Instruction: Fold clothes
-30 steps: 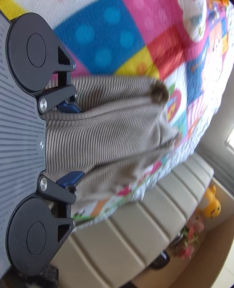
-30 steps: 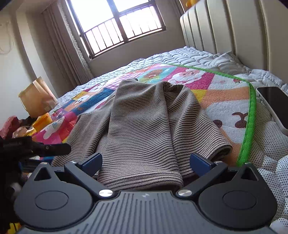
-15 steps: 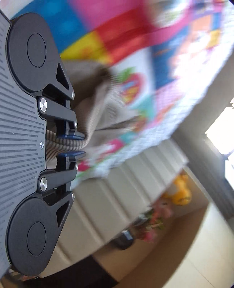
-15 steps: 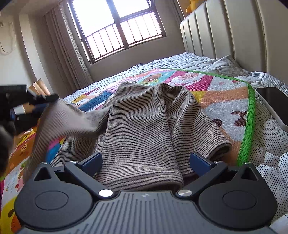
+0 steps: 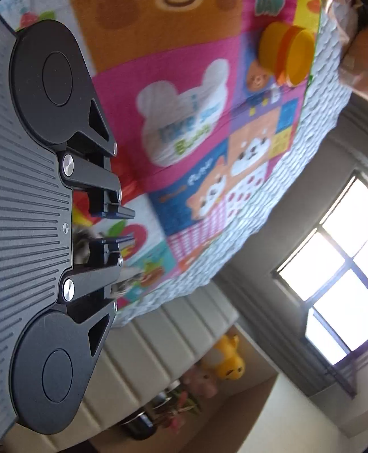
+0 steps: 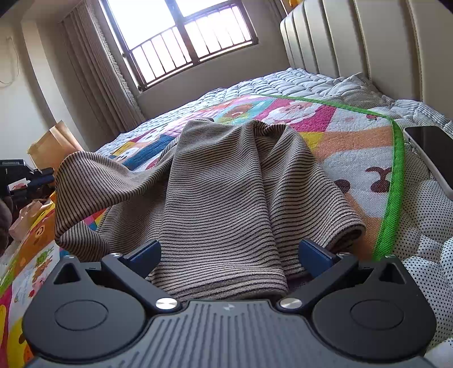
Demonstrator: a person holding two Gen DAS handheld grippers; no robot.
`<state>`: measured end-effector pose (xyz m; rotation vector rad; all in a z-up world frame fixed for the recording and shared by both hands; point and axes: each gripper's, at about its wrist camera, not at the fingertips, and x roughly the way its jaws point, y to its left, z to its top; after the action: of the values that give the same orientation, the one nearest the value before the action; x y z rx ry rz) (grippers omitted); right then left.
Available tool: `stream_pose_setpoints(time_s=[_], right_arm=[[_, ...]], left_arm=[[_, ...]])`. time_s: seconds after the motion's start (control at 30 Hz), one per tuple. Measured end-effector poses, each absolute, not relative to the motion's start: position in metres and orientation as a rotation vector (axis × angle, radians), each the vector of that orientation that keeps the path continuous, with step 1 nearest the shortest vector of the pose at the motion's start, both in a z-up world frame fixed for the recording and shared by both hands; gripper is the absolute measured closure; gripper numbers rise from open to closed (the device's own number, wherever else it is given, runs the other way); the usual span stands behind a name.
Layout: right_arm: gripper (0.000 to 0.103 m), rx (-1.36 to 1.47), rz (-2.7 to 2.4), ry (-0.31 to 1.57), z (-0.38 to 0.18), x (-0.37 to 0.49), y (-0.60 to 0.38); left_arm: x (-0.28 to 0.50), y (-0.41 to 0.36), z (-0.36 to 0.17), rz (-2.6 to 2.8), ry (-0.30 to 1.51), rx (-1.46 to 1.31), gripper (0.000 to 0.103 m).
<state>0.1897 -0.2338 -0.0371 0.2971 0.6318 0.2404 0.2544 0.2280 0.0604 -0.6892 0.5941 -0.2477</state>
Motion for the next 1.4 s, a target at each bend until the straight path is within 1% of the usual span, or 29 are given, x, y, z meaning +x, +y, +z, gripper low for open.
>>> stream_pose_setpoints(time_s=[0.07,0.1,0.13,0.17,0.23,0.3,0.37,0.4,0.47,0.5,0.53,0.57,0.6,0.67,0.8,0.9,0.97,1.0,1.03,1.07,1.13,1.17,1.2,1.23,1.27,1.3,1.33,1.37,1.4], right_arm=[[0.000,0.246,0.223,0.624,-0.038,0.188,-0.226],[0.000,0.218,0.213,0.622,-0.038,0.187,-0.221],[0.000,0.195,0.205,0.622,-0.037,0.187,-0.218],[0.000,0.187,0.202,0.621,-0.037,0.186,-0.217],[0.000,0.192,0.204,0.619,-0.037,0.186,-0.218],[0.000,0.203,0.207,0.613,-0.038,0.185,-0.220],[0.000,0.209,0.210,0.607,-0.038,0.184,-0.221],[0.000,0.209,0.210,0.604,-0.038,0.184,-0.221],[0.000,0.208,0.210,0.602,-0.038,0.184,-0.221],[0.000,0.208,0.211,0.602,-0.038,0.184,-0.221],[0.000,0.209,0.212,0.601,-0.038,0.184,-0.222],[0.000,0.209,0.212,0.599,-0.038,0.184,-0.222],[0.000,0.210,0.213,0.599,-0.038,0.184,-0.222],[0.000,0.213,0.216,0.598,-0.038,0.184,-0.223],[0.000,0.219,0.221,0.596,-0.039,0.185,-0.224],[0.000,0.218,0.223,0.596,-0.039,0.186,-0.224],[0.000,0.214,0.222,0.596,-0.039,0.186,-0.224],[0.000,0.211,0.222,0.596,-0.039,0.186,-0.223],[0.000,0.207,0.221,0.597,-0.040,0.186,-0.223],[0.000,0.201,0.219,0.598,-0.040,0.186,-0.222],[0.000,0.186,0.213,0.601,-0.040,0.186,-0.220],[0.000,0.179,0.211,0.603,-0.040,0.186,-0.219],[0.000,0.173,0.208,0.604,-0.040,0.186,-0.218],[0.000,0.169,0.207,0.604,-0.040,0.186,-0.218],[0.000,0.165,0.205,0.606,-0.040,0.186,-0.217],[0.000,0.158,0.202,0.608,-0.040,0.186,-0.216],[0.000,0.148,0.198,0.610,-0.040,0.186,-0.215],[0.000,0.137,0.194,0.613,-0.039,0.187,-0.213],[0.000,0.125,0.191,0.616,-0.039,0.187,-0.211]], left_arm=[[0.243,0.206,0.051,-0.361,0.629,-0.674,0.075],[0.239,0.194,0.048,-0.418,0.644,-0.670,0.070],[0.237,0.182,0.045,-0.463,0.657,-0.658,0.061],[0.236,0.171,0.043,-0.494,0.669,-0.635,0.055],[0.234,0.149,0.039,-0.544,0.688,-0.580,0.038],[0.234,0.130,0.035,-0.540,0.695,-0.511,0.031],[0.239,0.120,0.030,-0.557,0.712,-0.514,0.029],[0.242,0.115,0.028,-0.568,0.722,-0.523,0.030],[0.253,0.105,0.027,-0.560,0.751,-0.530,0.052],[0.262,0.101,0.028,-0.552,0.770,-0.536,0.071],[0.271,0.100,0.031,-0.542,0.782,-0.550,0.080],[0.282,0.102,0.036,-0.529,0.783,-0.571,0.084],[0.292,0.104,0.040,-0.515,0.784,-0.592,0.086],[0.311,0.120,0.059,-0.462,0.739,-0.643,0.088],[0.336,0.180,0.102,-0.246,0.544,-0.700,0.090],[0.349,0.231,0.098,-0.062,0.514,-0.755,0.089],[0.352,0.256,0.076,0.029,0.567,-0.774,0.088],[0.350,0.263,0.062,0.063,0.596,-0.768,0.086],[0.347,0.268,0.048,0.098,0.625,-0.758,0.081],[0.342,0.270,0.036,0.129,0.648,-0.742,0.079],[0.327,0.272,0.021,0.159,0.653,-0.718,0.071],[0.317,0.272,0.017,0.174,0.636,-0.712,0.069],[0.307,0.272,0.016,0.192,0.609,-0.708,0.057],[0.296,0.272,0.018,0.214,0.568,-0.701,0.043],[0.284,0.271,0.022,0.238,0.517,-0.688,0.037],[0.274,0.268,0.027,0.254,0.470,-0.669,0.028],[0.267,0.263,0.034,0.258,0.430,-0.640,0.023],[0.260,0.255,0.040,0.246,0.398,-0.612,0.021],[0.255,0.245,0.046,0.211,0.377,-0.584,0.017]])
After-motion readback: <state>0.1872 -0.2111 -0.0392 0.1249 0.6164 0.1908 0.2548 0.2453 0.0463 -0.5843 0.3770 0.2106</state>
